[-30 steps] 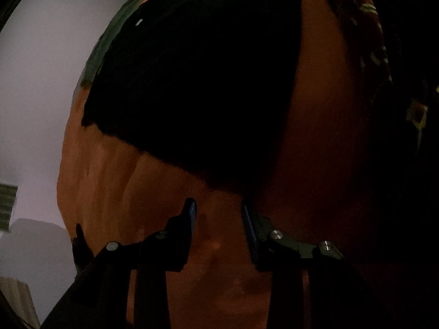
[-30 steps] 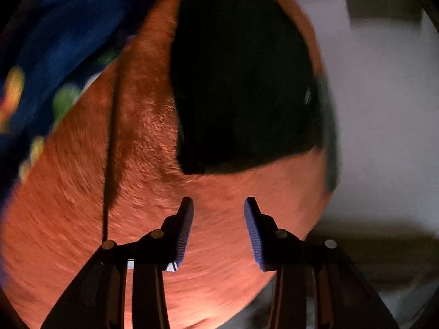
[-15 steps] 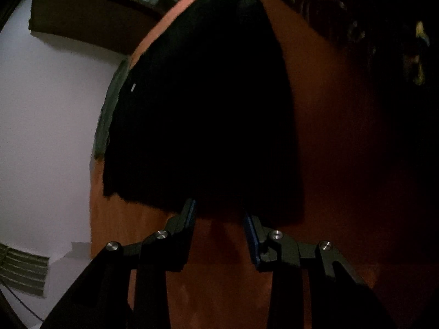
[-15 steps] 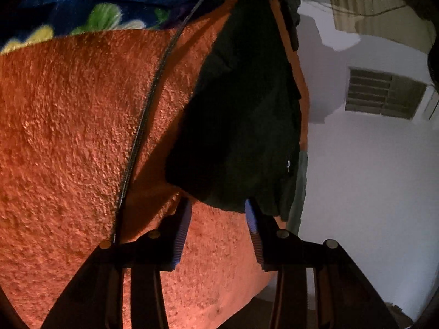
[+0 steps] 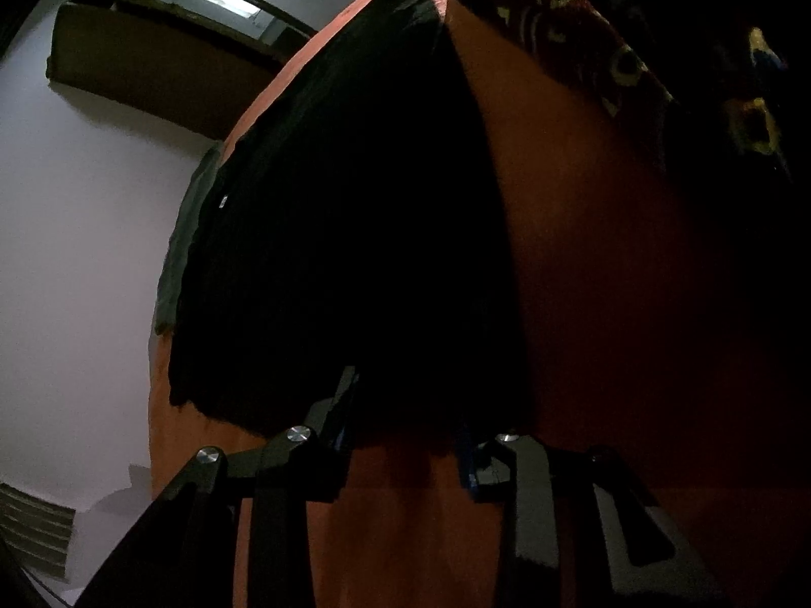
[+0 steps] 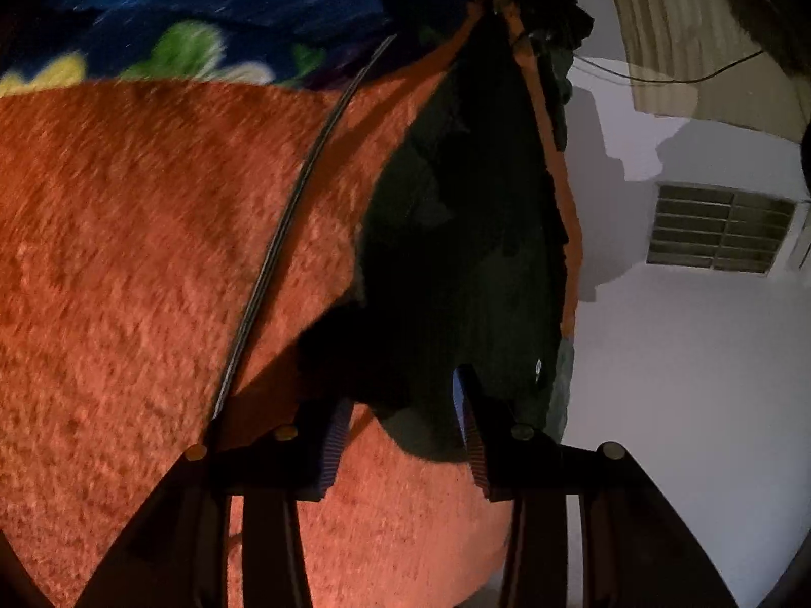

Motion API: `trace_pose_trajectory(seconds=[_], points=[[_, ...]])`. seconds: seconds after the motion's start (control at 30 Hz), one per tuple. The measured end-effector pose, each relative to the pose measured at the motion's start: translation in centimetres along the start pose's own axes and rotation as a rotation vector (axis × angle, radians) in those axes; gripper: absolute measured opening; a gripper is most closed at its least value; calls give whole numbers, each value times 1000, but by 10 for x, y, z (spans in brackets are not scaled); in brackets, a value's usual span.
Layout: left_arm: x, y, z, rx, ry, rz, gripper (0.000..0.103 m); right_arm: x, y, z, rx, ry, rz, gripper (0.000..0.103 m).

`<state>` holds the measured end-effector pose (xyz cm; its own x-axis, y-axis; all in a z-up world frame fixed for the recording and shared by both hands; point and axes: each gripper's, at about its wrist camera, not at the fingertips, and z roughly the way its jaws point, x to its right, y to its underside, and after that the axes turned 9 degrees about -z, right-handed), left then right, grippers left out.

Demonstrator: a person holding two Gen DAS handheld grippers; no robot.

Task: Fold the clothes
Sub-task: 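Lift the folded T-shirt up off the rug with both grippers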

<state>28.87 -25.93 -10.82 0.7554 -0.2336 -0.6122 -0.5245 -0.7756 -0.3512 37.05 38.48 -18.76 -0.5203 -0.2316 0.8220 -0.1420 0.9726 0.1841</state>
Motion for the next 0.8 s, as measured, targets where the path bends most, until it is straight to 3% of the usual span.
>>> trace_pose_trajectory(seconds=[0.23,0.43,0.67,0.7,0.73,0.8], points=[[-2,-10,4,25,30,-7,29,-3,-13,2,71,-16,-87,25],[6,-7,5,22,9,-1,29,-15,-4,-6,89,-72,-175,25],[5,-17,12,11,16,-35,28,14,-22,24,76,-106,-70,25],[4,-17,12,9,21,-36,28,16,-25,26,77,-109,-63,23],[4,-18,12,8,27,-37,27,17,-27,27,76,-112,-65,12],[3,-19,10,1,65,-36,15,17,-29,26,74,-118,-70,8]])
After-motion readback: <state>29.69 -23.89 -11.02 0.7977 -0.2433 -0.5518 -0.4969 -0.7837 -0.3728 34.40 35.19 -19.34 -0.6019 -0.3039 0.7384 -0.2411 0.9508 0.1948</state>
